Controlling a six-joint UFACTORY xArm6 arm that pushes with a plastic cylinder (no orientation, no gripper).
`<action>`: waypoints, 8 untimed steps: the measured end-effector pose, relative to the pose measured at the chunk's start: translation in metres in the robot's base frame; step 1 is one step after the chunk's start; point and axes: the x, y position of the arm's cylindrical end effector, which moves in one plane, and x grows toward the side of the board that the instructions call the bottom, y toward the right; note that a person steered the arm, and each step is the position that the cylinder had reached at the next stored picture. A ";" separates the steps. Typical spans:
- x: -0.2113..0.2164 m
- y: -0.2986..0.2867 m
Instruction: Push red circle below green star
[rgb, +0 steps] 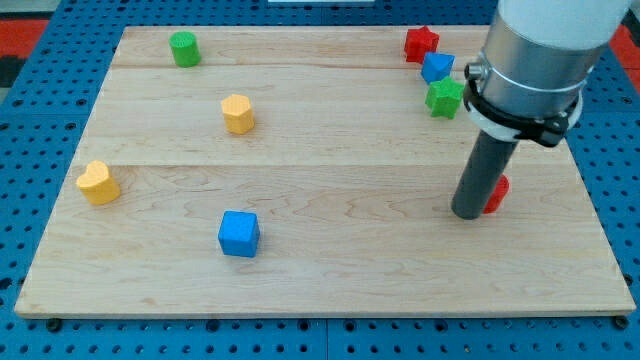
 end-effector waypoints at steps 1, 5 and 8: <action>0.004 0.022; -0.032 0.037; -0.041 0.086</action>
